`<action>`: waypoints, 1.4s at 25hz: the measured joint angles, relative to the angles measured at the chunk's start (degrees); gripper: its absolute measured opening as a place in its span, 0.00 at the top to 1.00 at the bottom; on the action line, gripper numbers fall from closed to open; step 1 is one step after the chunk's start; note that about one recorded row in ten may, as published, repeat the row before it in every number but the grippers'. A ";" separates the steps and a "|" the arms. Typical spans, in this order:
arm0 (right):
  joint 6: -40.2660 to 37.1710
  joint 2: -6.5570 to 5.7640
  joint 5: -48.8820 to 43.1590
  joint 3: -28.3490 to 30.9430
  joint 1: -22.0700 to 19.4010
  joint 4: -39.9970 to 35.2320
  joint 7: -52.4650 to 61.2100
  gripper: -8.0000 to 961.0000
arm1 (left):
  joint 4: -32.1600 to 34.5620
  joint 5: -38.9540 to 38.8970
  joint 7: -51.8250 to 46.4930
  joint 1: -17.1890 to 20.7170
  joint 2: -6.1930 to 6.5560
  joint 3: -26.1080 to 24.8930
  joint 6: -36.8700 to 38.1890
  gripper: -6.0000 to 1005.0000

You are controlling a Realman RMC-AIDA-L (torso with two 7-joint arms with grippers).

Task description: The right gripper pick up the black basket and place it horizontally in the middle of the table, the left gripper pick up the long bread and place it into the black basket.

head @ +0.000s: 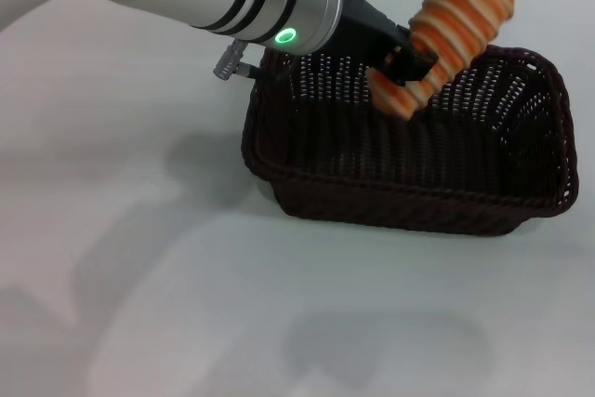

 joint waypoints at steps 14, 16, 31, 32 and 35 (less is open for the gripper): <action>-0.82 0.00 0.00 -0.11 0.46 0.55 0.06 0.44 | 3.53 1.97 0.03 1.90 0.21 -1.09 -1.19 0.24; -1.47 0.00 0.00 -0.10 0.52 0.79 0.41 0.44 | 7.49 3.99 0.08 4.92 0.21 -1.74 -3.93 0.22; -22.64 -0.07 0.48 -1.21 -0.28 7.34 14.39 0.43 | 22.77 8.37 8.56 49.17 0.43 7.47 -62.12 0.14; -24.80 -0.10 0.31 -1.38 -0.52 7.97 14.93 0.43 | 21.93 8.66 8.76 50.93 0.42 8.38 -65.91 0.14; -29.59 -0.10 0.15 -1.71 -0.97 9.25 15.26 0.43 | 19.23 9.20 8.80 53.61 0.41 9.73 -73.43 0.14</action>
